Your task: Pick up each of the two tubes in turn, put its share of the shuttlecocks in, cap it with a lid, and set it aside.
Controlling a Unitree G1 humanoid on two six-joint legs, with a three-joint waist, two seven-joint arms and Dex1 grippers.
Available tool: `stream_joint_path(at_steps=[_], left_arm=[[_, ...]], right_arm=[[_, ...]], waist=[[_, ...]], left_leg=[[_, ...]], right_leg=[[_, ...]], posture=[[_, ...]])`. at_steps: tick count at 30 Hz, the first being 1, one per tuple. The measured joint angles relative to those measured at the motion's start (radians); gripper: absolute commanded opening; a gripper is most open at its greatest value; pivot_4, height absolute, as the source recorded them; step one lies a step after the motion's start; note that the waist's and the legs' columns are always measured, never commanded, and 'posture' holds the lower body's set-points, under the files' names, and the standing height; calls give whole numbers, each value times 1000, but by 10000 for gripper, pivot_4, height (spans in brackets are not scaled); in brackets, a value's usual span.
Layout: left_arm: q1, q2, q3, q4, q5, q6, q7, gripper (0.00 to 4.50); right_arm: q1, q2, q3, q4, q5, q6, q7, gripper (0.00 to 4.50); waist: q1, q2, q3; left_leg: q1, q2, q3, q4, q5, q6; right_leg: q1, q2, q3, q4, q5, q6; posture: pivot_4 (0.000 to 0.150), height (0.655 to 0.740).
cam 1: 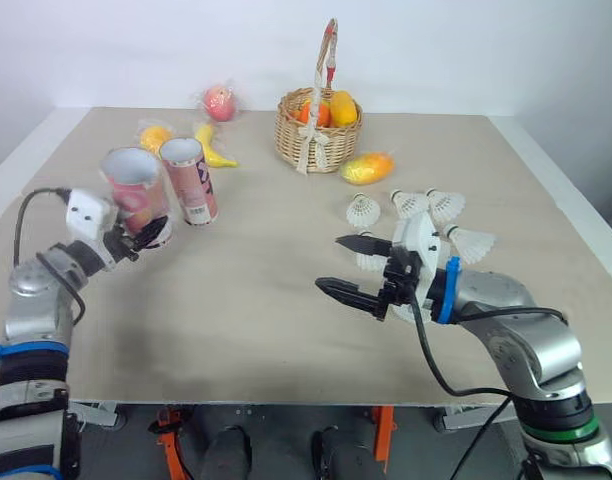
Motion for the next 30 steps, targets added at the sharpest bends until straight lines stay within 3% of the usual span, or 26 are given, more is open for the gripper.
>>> stream_joint_path(at_steps=[4, 7, 12, 16, 30], left_arm=[[23, 136, -142, -102, 86, 33, -163, 27239], [2, 175, -184, -132, 111, 43, -225, 27239], [-50, 168, -224, -137, 132, 58, -282, 27239], [-71, 142, -238, -141, 134, 70, -307, 27239], [-43, 170, -251, -264, 141, 151, -362, 27239]], right_arm=[[92, -5, -53, -123, 41, 131, -129, 45000], [97, 40, -51, -173, 56, 231, -242, 45000], [117, 110, 27, -168, -4, 359, -418, 45000], [68, 198, 67, -61, -102, 393, -554, 45000], [-25, 252, 82, 127, -227, 290, -580, 45000]], waist=[[0, 0, 0], [-1, 0, 0], [0, 0, 0], [1, 0, 0], [1, 1, -1]], left_leg=[[0, 1, 0, -2, 0, -1], [0, 3, 0, -1, 0, -1], [0, 3, 0, 0, 0, 0], [-1, 1, 1, 2, 0, 0], [-2, 0, 0, 2, -3, 4]], right_leg=[[-2, 1, -1, 0, -1, -2], [-2, 2, -1, 1, -2, -2], [-2, 3, -1, 1, -2, -2], [-2, 1, 0, 1, -2, 1], [-2, 0, 0, 1, -4, 1]], posture=[[1500, 7400], [1500, 7400], [1500, 7400], [1500, 7400], [1500, 7400]])
